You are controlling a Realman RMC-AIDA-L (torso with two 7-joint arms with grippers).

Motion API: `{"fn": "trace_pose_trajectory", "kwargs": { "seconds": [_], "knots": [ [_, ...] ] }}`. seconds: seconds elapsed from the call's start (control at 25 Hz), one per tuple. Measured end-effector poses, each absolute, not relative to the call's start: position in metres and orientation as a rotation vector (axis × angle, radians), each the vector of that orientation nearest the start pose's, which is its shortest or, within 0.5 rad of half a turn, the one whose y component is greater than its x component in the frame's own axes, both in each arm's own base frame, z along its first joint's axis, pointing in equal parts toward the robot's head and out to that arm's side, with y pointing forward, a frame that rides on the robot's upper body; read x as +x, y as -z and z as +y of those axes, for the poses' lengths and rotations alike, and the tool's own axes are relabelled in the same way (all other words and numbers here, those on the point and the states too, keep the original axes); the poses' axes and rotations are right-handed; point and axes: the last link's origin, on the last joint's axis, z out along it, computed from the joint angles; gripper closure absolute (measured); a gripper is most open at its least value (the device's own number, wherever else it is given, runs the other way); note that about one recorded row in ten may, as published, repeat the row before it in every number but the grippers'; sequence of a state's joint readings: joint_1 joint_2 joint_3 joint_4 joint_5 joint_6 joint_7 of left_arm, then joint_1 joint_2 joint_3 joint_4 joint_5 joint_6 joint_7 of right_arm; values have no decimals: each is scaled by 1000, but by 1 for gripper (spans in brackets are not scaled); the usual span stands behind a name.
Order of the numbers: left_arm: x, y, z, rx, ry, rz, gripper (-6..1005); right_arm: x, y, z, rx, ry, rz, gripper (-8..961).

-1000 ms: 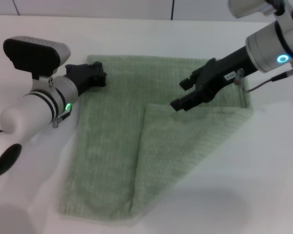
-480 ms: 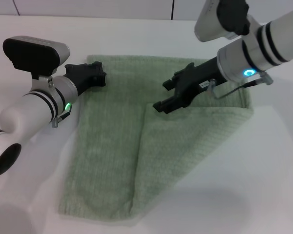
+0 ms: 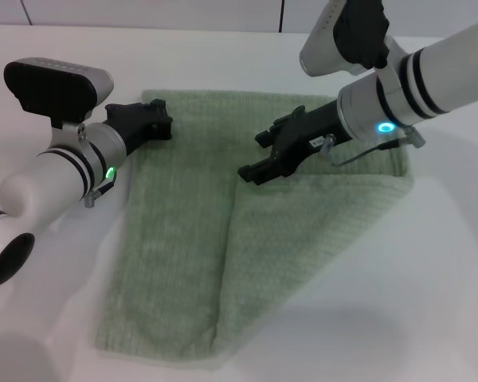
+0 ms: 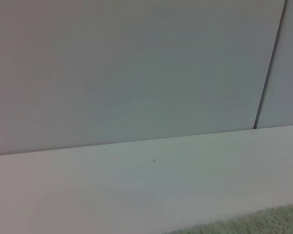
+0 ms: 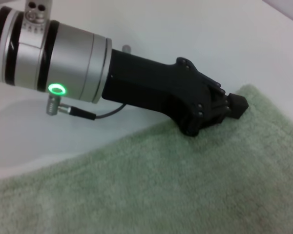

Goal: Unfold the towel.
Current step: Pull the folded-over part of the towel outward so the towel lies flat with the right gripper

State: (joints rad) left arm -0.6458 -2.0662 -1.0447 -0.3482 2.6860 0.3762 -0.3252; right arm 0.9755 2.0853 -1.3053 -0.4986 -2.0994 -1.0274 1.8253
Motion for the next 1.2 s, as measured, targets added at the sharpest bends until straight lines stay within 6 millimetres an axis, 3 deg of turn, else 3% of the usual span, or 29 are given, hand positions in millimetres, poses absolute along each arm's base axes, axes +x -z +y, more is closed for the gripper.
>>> {"fn": "trace_pose_trajectory", "kwargs": {
  "seconds": [0.52,1.2],
  "knots": [
    [-281,81,402,-1958,357,-846,1000,152,108,407,-2894,22,531,238],
    [-281,81,402,-1960,353,-848,1000,155,111,405,-2903,50,556,238]
  ]
}}
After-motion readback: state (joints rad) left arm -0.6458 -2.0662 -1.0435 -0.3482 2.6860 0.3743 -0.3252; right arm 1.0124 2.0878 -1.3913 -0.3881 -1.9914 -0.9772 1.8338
